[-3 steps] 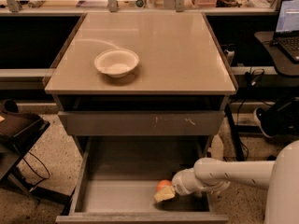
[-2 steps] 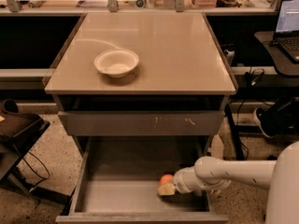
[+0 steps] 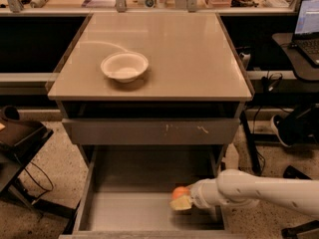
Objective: Pick orange from middle drawer and place on counter
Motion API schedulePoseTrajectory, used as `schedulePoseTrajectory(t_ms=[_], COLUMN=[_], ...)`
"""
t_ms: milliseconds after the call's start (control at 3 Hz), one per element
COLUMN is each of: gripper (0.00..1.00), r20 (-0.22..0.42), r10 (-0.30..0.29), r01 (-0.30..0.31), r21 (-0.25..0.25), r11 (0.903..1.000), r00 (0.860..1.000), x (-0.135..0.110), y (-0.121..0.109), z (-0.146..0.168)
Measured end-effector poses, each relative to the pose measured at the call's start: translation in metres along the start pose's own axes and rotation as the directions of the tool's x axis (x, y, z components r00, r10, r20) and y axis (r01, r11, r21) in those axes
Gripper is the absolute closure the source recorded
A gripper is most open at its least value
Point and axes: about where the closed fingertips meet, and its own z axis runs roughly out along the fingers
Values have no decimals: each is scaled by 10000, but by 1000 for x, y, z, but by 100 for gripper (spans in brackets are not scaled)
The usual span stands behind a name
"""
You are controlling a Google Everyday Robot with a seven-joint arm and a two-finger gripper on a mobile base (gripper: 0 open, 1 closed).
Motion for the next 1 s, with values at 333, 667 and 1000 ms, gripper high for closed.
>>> schedulePoseTrajectory(t_ms=[333, 667, 1000], gripper=[100, 100, 100], r20=[951, 1750, 1793], r10=[-106, 309, -45], r01=[37, -589, -370], r21=[722, 1571, 2277], r11=[9974, 9858, 9730], r00=[9954, 9841, 9838], x=[-27, -54, -64], y=[21, 31, 32], z=[-89, -189, -226])
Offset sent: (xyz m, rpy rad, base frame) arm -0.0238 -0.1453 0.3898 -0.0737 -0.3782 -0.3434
